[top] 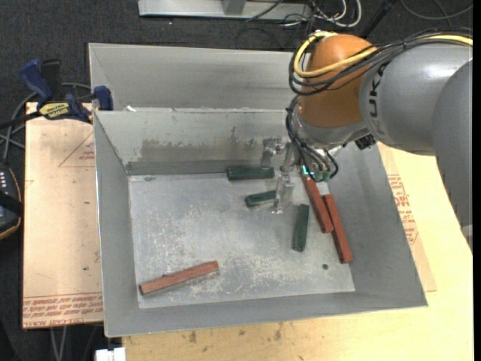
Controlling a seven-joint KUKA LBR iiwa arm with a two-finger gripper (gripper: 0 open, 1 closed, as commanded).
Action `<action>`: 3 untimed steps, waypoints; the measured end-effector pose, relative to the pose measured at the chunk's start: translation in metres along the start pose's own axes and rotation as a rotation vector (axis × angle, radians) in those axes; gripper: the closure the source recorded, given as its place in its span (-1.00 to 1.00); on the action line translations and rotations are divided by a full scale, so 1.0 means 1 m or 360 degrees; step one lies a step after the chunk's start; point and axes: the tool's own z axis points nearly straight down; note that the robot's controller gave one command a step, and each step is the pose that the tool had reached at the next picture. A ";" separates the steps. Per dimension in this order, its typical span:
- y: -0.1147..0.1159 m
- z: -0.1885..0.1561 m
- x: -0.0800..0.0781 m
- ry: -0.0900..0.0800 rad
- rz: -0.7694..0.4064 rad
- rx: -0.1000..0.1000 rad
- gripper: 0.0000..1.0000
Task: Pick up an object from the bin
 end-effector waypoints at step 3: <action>-0.048 -0.083 0.004 -0.0029 0.0187 0.0000 1.00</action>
Offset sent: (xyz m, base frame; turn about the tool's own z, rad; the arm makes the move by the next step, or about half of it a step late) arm 0.0033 -0.0298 -0.0650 0.0700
